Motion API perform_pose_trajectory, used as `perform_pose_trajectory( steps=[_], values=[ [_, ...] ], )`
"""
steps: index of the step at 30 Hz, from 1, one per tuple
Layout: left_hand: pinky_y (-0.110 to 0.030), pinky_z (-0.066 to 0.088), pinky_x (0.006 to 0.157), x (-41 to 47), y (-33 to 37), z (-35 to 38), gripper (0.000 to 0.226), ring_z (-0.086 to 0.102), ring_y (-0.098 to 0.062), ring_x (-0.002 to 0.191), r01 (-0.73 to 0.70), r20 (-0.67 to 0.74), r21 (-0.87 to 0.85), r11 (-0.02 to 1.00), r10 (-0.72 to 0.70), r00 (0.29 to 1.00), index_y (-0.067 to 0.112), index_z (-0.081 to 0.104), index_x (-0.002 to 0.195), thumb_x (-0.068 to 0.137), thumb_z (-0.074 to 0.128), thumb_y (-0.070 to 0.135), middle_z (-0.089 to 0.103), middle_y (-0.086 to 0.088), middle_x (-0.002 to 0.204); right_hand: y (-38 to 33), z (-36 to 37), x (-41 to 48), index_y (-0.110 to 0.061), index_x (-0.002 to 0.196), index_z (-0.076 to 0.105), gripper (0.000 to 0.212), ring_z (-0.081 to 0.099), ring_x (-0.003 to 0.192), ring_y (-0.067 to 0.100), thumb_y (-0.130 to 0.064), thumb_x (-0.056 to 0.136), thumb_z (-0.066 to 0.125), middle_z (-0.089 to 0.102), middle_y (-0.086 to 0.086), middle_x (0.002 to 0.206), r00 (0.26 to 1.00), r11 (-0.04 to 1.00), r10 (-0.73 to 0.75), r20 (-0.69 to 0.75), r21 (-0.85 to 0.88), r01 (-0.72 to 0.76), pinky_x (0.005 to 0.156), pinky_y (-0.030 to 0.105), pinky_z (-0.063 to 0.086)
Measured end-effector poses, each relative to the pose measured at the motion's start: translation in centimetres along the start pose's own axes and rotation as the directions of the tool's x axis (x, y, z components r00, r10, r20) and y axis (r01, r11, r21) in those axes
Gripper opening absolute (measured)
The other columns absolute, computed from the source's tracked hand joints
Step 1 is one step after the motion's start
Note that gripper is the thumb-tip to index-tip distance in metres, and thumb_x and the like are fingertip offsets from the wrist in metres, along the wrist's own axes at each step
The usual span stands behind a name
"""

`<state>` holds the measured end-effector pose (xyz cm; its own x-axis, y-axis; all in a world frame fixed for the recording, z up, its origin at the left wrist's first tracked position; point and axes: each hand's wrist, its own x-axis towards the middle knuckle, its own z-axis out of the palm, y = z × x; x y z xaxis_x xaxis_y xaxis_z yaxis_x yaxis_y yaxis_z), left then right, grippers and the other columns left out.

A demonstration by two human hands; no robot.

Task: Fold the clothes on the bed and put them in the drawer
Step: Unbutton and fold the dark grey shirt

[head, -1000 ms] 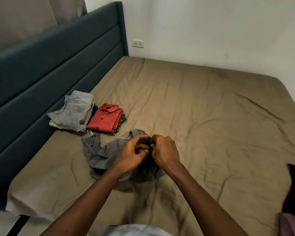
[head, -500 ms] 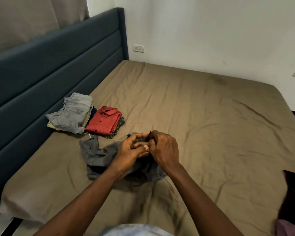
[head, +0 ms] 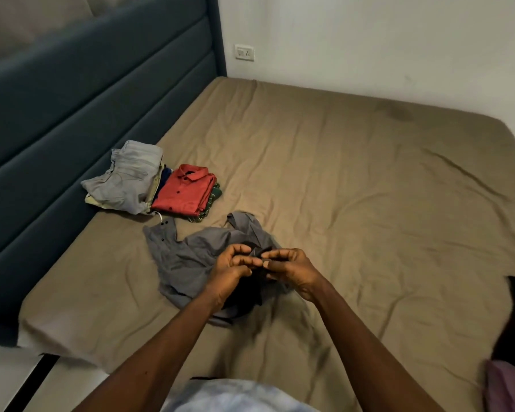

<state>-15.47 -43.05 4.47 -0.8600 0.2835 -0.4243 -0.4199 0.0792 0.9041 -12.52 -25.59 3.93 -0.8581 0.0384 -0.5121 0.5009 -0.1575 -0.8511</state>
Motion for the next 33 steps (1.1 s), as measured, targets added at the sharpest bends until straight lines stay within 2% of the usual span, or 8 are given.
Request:
perform_pose_trajectory(
  steps=[5, 8, 12, 15, 22, 25, 28, 33],
  values=[
    [-0.019, 0.056, 0.068, -0.2, -0.7, 0.0, 0.027, 0.068, -0.011, 0.075, -0.019, -0.06, -0.106, 0.994, 0.012, 0.998, 0.002, 0.059, 0.106, 0.088, 0.065, -0.017, 0.069, -0.01, 0.087, 0.9, 2.1, 0.4, 0.001, 0.094, 0.07, 0.006, 0.068, 0.067, 0.011, 0.001, 0.089, 0.073, 0.07, 0.008, 0.082, 0.988, 0.991, 0.069, -0.139, 0.122, -0.052, 0.056, 0.021, 0.057],
    [-0.02, 0.058, 0.065, -0.1, -1.3, 0.9, 0.022, 0.069, -0.017, 0.074, 0.034, -0.12, -0.229, 0.973, -0.063, 0.991, 0.003, 0.065, 0.103, 0.087, 0.07, -0.012, 0.07, -0.01, 0.081, 0.9, 2.4, 0.7, 0.006, 0.095, 0.07, 0.011, 0.067, 0.063, 0.011, 0.002, 0.087, 0.076, 0.069, 0.008, 0.077, 0.982, 0.996, 0.079, -0.171, 0.049, -0.071, 0.054, 0.021, 0.056],
    [-0.024, 0.061, 0.067, 0.0, -1.3, 1.8, 0.019, 0.074, -0.018, 0.077, 0.122, -0.123, -0.387, 0.914, -0.183, 0.975, 0.002, 0.071, 0.105, 0.089, 0.07, -0.008, 0.076, -0.014, 0.091, 0.9, 2.8, 0.7, 0.008, 0.097, 0.068, 0.006, 0.069, 0.073, 0.017, 0.01, 0.092, 0.065, 0.068, 0.014, 0.085, 0.981, 0.969, 0.135, -0.14, 0.226, -0.101, 0.06, 0.022, 0.06],
    [-0.025, 0.062, 0.067, 0.0, -1.3, 1.9, 0.022, 0.075, -0.019, 0.08, 0.139, -0.1, -0.443, 0.886, -0.202, 0.974, -0.001, 0.07, 0.11, 0.09, 0.067, -0.01, 0.075, -0.017, 0.097, 1.2, 2.9, 0.1, 0.003, 0.093, 0.066, 0.013, 0.068, 0.083, 0.02, 0.01, 0.097, 0.056, 0.069, 0.012, 0.085, 0.982, 0.885, 0.164, -0.091, 0.453, -0.106, 0.062, 0.023, 0.06],
    [-0.018, 0.056, 0.056, -0.5, -1.9, 2.1, 0.015, 0.073, -0.008, 0.067, 0.223, -0.069, -0.564, 0.795, -0.314, 0.947, 0.005, 0.069, 0.098, 0.095, 0.06, -0.006, 0.074, -0.006, 0.084, 1.8, 3.0, -0.6, -0.006, 0.092, 0.065, 0.017, 0.062, 0.072, 0.019, 0.003, 0.1, 0.052, 0.071, 0.006, 0.07, 0.962, 0.693, 0.261, -0.083, 0.71, -0.126, 0.054, 0.024, 0.057],
    [-0.02, 0.059, 0.06, -0.5, -2.4, 2.2, 0.014, 0.074, -0.012, 0.073, 0.241, -0.038, -0.656, 0.716, -0.35, 0.936, -0.001, 0.07, 0.101, 0.098, 0.056, -0.004, 0.073, -0.013, 0.094, 1.8, 3.2, -1.0, -0.005, 0.094, 0.062, 0.02, 0.069, 0.064, 0.019, 0.003, 0.103, 0.046, 0.071, 0.009, 0.072, 0.971, 0.603, 0.233, -0.048, 0.79, -0.106, 0.054, 0.025, 0.057],
    [-0.02, 0.059, 0.06, -0.7, -2.4, 2.1, 0.02, 0.069, -0.018, 0.083, 0.28, -0.046, -0.585, 0.761, -0.376, 0.926, 0.002, 0.069, 0.105, 0.1, 0.05, -0.006, 0.071, -0.014, 0.098, 1.6, 3.6, -1.3, 0.002, 0.097, 0.062, 0.023, 0.074, 0.065, 0.025, 0.006, 0.103, 0.04, 0.072, 0.017, 0.076, 0.982, 0.515, 0.188, -0.03, 0.854, -0.072, 0.057, 0.031, 0.061],
    [-0.026, 0.054, 0.058, -1.2, -2.5, 2.5, 0.006, 0.064, -0.014, 0.067, 0.276, -0.157, -0.408, 0.87, -0.365, 0.918, 0.014, 0.073, 0.093, 0.097, 0.069, 0.016, 0.074, -0.005, 0.08, 1.9, 3.5, -0.8, 0.0, 0.109, 0.059, 0.019, 0.067, 0.09, 0.027, 0.003, 0.098, 0.043, 0.066, 0.019, 0.098, 0.994, 0.509, 0.11, -0.019, 0.86, -0.04, 0.079, 0.033, 0.061]
  ],
)
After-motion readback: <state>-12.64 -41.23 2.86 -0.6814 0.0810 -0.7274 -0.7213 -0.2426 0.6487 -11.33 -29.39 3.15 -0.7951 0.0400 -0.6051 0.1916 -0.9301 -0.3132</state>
